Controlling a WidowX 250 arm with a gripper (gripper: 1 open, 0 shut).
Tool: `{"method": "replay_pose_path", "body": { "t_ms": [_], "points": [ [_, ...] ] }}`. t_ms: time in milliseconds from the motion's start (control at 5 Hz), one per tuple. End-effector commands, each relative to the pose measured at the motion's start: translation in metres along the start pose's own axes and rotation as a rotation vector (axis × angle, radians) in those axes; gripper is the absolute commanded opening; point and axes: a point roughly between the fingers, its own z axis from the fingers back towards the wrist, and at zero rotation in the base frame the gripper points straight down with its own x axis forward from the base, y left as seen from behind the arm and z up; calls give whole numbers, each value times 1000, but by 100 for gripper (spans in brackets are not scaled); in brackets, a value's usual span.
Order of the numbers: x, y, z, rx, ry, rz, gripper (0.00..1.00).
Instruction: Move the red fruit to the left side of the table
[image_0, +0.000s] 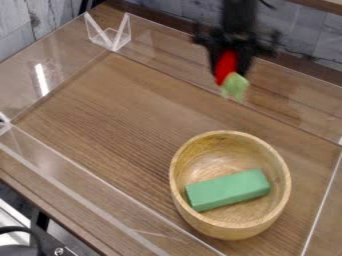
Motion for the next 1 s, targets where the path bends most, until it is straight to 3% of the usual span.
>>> {"method": "replay_pose_path", "body": {
  "t_ms": [0, 400, 800],
  "points": [
    [-16, 40, 14, 10, -47, 63, 0],
    [-38, 120, -1, 39, -53, 121, 0],
    [-17, 184, -4, 47, -58, 100, 0]
  ]
}}
